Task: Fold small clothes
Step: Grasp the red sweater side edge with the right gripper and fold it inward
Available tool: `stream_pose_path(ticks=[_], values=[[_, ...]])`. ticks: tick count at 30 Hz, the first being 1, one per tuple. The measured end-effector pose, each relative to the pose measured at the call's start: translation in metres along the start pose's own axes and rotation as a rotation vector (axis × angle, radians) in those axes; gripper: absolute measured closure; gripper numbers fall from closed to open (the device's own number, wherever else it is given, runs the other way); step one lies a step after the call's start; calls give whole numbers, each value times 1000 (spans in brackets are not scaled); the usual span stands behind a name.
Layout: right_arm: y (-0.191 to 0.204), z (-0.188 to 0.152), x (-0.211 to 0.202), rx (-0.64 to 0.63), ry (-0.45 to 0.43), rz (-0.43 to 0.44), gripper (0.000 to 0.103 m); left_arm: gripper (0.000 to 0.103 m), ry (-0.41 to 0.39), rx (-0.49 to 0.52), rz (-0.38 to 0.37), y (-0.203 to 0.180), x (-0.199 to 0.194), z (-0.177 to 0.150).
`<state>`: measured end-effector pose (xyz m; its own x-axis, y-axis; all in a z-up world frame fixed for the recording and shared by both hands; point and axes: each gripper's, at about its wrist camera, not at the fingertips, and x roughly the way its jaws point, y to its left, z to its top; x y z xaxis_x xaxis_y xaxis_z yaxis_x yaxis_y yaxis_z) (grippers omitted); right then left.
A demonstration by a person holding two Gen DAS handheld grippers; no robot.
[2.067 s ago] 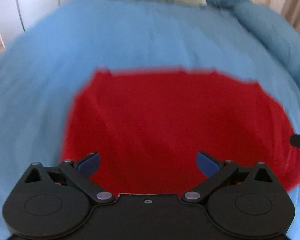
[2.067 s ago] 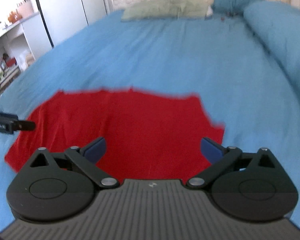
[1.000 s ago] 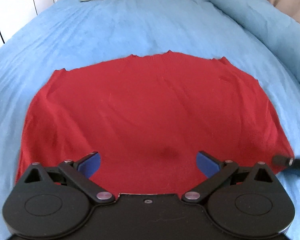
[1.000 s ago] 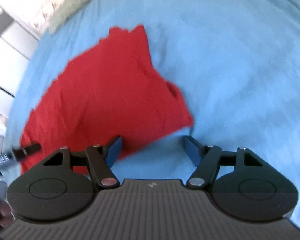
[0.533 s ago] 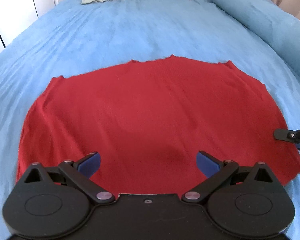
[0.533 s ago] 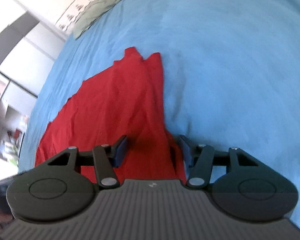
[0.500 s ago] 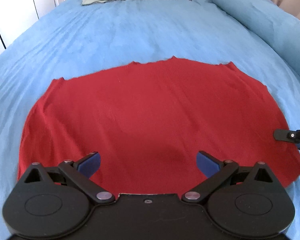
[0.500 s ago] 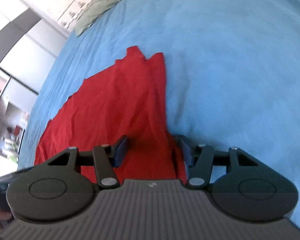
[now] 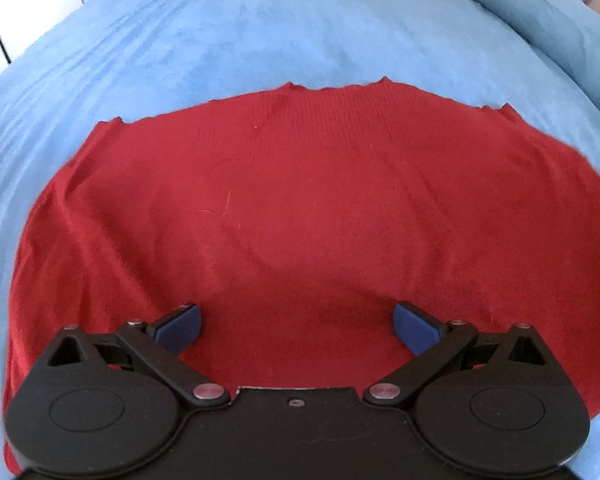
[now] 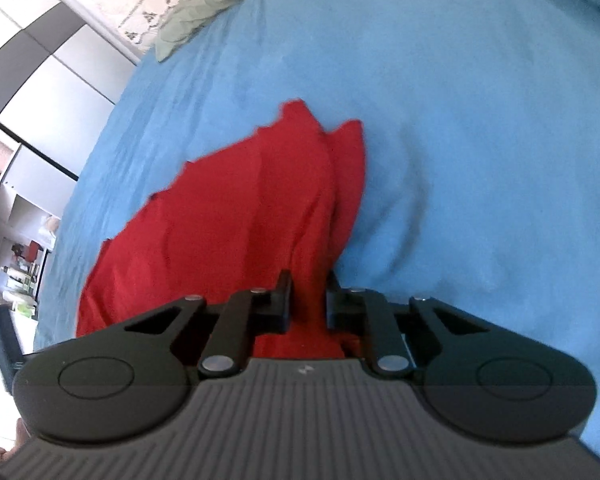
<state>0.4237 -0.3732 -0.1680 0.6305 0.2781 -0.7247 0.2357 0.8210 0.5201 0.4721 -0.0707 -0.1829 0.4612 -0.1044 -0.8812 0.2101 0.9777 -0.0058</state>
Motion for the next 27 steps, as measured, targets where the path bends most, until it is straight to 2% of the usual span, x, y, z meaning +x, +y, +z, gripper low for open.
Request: stream_pose_path(ticks=[3,7,12,16,20,24,27], values=[[29,6,-13,-31,-17,41,74,0,19,-3,-7,6,-8,7],[88,16,-22,-119,-24,94,75,0,-12,-54,8,38,-34,13],[181,13,-16,-251,-14,170,76,0,-56,-106,60,104,-73,6],[264,-16,14,-386,33,212,76,0,-57,-156,103,166,-90,-17],[324,-69,71,-527,130,181,76,0,-31,-201,125,221,-95,-50],[343,-129,138,-640,218,50,76,0,-9,-219,133,252,-94,-75],[346,-143,146,-648,194,24,71,0,-9,-202,127,261,-97,-87]])
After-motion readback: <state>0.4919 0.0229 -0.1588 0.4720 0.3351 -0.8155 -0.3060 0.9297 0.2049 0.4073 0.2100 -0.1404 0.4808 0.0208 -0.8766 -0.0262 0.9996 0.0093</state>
